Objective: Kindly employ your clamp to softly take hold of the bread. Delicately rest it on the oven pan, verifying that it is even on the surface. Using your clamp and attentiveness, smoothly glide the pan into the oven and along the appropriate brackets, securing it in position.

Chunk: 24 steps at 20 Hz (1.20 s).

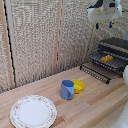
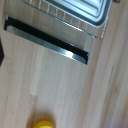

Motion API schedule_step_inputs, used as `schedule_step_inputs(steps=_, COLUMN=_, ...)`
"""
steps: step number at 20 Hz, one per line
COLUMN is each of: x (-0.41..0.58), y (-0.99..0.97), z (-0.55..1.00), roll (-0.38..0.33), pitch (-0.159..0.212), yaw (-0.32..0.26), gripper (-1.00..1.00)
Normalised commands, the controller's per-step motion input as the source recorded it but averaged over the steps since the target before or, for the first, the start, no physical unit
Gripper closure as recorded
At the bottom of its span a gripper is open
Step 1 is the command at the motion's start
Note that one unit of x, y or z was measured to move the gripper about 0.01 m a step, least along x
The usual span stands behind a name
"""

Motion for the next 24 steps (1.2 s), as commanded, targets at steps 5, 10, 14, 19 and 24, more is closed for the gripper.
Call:
schedule_step_inputs(steps=5, x=-0.183, y=0.43, z=0.03, roll=-0.268, pitch=0.249, yaw=0.087, gripper=-1.00)
schedule_step_inputs(steps=10, x=-0.223, y=0.10, z=-0.06, roll=-0.342, pitch=0.197, yaw=0.165, gripper=-1.00)
schedule_step_inputs(steps=14, x=-0.155, y=0.00, z=-0.16, roll=-0.367, pitch=0.149, yaw=0.192, gripper=-1.00)
schedule_step_inputs(steps=19, x=-0.011, y=-0.01, z=-0.32, roll=-0.323, pitch=0.070, yaw=0.262, gripper=-1.00)
schedule_step_inputs(steps=24, x=0.000, y=0.00, z=-0.29, roll=-0.232, pitch=0.096, yaw=0.306, gripper=-1.00)
